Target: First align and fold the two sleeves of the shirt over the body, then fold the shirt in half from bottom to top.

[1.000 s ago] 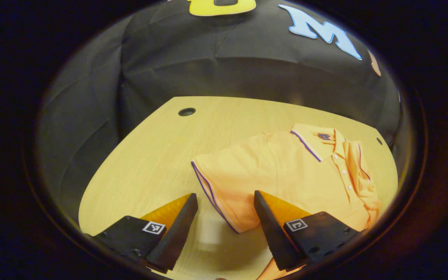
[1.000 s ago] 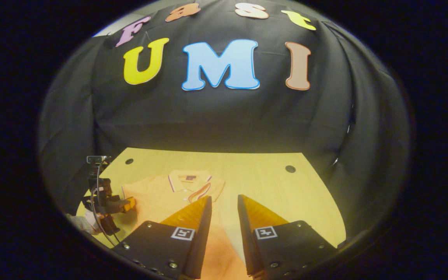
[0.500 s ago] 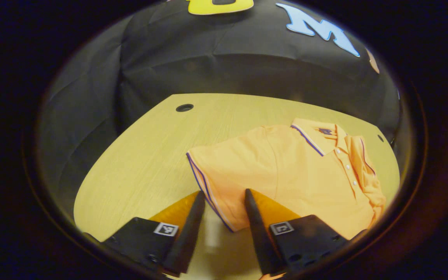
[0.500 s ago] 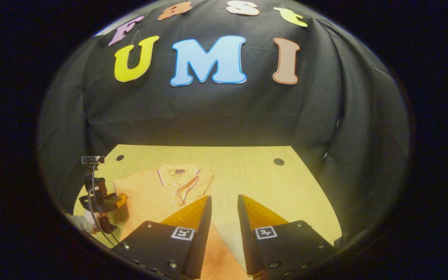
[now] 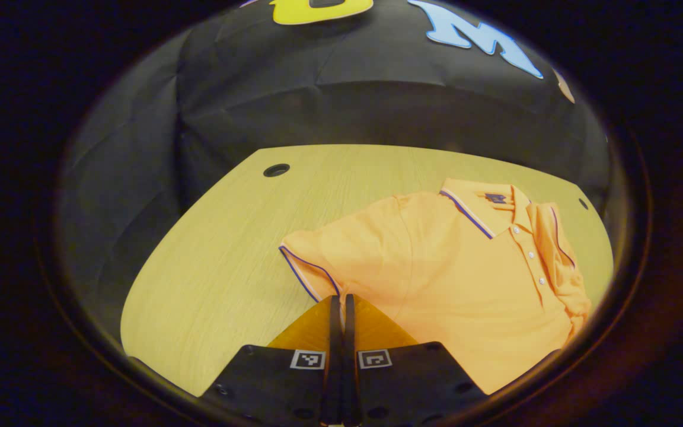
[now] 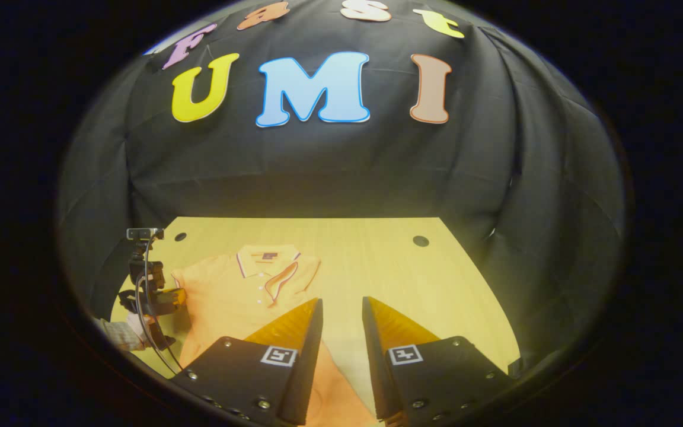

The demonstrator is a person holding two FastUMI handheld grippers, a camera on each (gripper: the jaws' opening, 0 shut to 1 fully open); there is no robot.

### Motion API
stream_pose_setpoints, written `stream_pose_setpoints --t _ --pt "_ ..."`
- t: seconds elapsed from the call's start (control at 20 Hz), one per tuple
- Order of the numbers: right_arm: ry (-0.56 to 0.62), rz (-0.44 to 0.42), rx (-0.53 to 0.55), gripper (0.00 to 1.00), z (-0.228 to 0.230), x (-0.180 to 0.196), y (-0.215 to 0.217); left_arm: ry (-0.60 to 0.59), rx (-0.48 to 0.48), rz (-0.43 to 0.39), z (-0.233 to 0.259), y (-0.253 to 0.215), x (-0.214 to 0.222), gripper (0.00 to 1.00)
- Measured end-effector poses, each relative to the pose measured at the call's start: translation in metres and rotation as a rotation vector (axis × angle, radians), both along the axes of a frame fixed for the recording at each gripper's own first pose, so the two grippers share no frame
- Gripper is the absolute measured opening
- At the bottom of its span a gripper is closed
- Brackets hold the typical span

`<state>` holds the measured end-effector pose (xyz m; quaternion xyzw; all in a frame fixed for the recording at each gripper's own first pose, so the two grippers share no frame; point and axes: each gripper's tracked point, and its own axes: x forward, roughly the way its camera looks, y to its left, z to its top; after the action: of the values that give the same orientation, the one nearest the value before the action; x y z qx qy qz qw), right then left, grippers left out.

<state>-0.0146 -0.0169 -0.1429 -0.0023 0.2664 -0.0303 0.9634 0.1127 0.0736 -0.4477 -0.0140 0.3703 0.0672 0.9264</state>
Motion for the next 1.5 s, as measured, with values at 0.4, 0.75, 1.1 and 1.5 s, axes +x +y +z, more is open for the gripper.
stream_pose_setpoints --t 0.4,0.75,1.1,1.5 --pt "0.007 -0.041 0.032 0.42 -0.006 -0.010 -0.015 -0.135 0.067 -0.205 0.061 -0.076 0.030 0.07" --pt "0.012 -0.072 0.037 0.41 -0.009 -0.022 -0.028 -0.185 0.079 -0.459 0.077 -0.194 0.035 0.06" --pt "0.019 -0.116 0.038 0.41 -0.011 -0.044 -0.056 -0.118 0.084 -0.558 0.048 -0.246 0.027 0.06" --pt "0.040 -0.084 0.059 0.41 -0.027 -0.047 -0.060 -0.108 -0.021 -0.481 0.061 -0.236 0.012 0.33"
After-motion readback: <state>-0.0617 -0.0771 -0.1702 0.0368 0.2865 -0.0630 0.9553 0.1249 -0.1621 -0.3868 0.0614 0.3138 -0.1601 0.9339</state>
